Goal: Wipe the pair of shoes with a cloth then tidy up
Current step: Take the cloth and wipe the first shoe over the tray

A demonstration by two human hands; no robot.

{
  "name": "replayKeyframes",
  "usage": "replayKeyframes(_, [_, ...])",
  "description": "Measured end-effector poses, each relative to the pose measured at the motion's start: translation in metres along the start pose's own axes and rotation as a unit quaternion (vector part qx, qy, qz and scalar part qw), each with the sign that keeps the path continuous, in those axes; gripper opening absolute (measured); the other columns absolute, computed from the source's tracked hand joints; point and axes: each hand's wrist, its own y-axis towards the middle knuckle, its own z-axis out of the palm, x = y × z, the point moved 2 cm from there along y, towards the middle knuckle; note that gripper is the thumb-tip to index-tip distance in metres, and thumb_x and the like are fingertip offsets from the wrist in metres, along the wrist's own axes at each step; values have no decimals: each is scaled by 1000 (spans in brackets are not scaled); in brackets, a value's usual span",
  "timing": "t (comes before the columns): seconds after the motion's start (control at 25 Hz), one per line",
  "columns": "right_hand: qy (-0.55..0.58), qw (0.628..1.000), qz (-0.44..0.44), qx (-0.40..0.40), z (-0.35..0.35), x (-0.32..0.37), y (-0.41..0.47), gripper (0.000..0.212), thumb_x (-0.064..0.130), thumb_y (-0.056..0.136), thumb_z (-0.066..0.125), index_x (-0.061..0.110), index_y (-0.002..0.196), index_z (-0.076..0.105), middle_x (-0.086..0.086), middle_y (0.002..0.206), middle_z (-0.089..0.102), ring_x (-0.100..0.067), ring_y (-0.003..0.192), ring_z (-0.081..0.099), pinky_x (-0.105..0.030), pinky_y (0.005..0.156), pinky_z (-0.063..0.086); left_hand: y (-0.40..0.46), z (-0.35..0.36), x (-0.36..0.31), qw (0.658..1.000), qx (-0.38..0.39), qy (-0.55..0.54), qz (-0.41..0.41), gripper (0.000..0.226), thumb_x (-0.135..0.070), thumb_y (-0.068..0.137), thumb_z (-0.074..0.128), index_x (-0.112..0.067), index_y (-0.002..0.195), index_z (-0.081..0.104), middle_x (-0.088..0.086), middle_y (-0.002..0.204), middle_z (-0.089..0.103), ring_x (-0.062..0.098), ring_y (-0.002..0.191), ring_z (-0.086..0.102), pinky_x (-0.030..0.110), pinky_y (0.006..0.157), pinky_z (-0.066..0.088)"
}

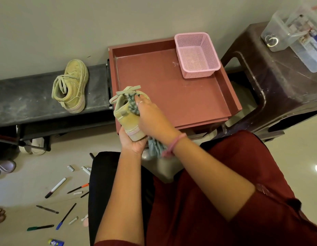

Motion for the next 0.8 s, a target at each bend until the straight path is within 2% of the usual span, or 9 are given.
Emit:
replayKeyframes(0.04, [13, 1000, 10, 15, -8, -3, 13, 36, -5, 88, 39, 2, 121, 50, -15, 131, 49, -30, 120, 46, -28, 82, 38, 3, -4, 4, 1000, 4, 7, -10, 48, -27, 93, 40, -8, 69, 77, 11, 76, 72, 25, 66, 71, 38, 62, 59])
replayKeyframes(0.12, [39, 998, 37, 31, -18, -9, 28, 16, -5, 87, 40, 7, 88, 51, -15, 110, 57, -31, 102, 54, -27, 69, 34, 4, -9, 7, 999, 3, 35, -15, 35, -30, 81, 50, -11, 68, 76, 9, 83, 70, 24, 74, 69, 40, 74, 57])
replayKeyframes(0.24, [43, 998, 50, 19, -6, -5, 15, 25, -2, 89, 43, 1, 113, 51, -15, 126, 51, -29, 111, 51, -30, 81, 39, 8, -11, 5, 998, 27, 49, -21, 31, -32, 66, 54, -12, 74, 76, 8, 92, 67, 25, 85, 65, 41, 84, 51])
replayKeyframes(0.32, [20, 999, 48, -4, 8, 7, -13, 56, -1, 92, 43, 1, 145, 25, -14, 152, 24, -29, 137, 28, -33, 108, 26, 7, -10, 5, 998, 57, 15, -15, 39, -31, 65, 55, -8, 91, 73, 13, 99, 68, 29, 88, 68, 43, 81, 54])
replayKeyframes(0.4, [-35, 998, 39, -26, 13, 8, -23, 66, -2, 93, 41, 5, 150, 8, -12, 158, 7, -29, 144, 14, -38, 115, 15, 6, -9, 6, 997, 80, 15, -8, 41, -30, 69, 54, -5, 96, 73, 15, 100, 70, 29, 86, 71, 42, 80, 55])
replayKeyframes(0.48, [-19, 999, 46, -13, 7, -1, -10, 53, -3, 91, 42, 0, 142, 27, -16, 151, 24, -31, 136, 30, -37, 106, 30, 9, -12, 7, 997, 65, 32, -21, 35, -27, 73, 51, -7, 88, 76, 12, 95, 71, 27, 85, 70, 41, 80, 55])
replayKeyframes(0.6, [18, 996, 77, 44, -5, -25, 30, 10, 1, 90, 42, 5, 89, 51, -14, 104, 55, -32, 103, 55, -31, 71, 38, 8, -11, 9, 996, 56, 5, -66, 33, -24, 79, 48, -5, 84, 74, 15, 93, 69, 30, 83, 67, 49, 80, 53])
replayKeyframes(0.68, [-5, 993, 76, 86, -3, -46, 57, 15, 3, 92, 42, 1, 95, 57, -15, 100, 58, -32, 98, 57, -31, 70, 39, 6, -11, 10, 993, 64, 3, -99, 36, -26, 81, 45, -5, 86, 73, 15, 97, 68, 33, 83, 67, 50, 74, 55])
replayKeyframes(0.8, [5, 993, 74, 97, 4, -70, 80, 18, 4, 93, 43, -1, 101, 57, -18, 108, 61, -33, 100, 57, -30, 72, 40, 6, -12, 9, 984, 86, -15, -155, 45, -30, 82, 44, -7, 114, 64, 14, 124, 59, 34, 103, 60, 45, 72, 56])
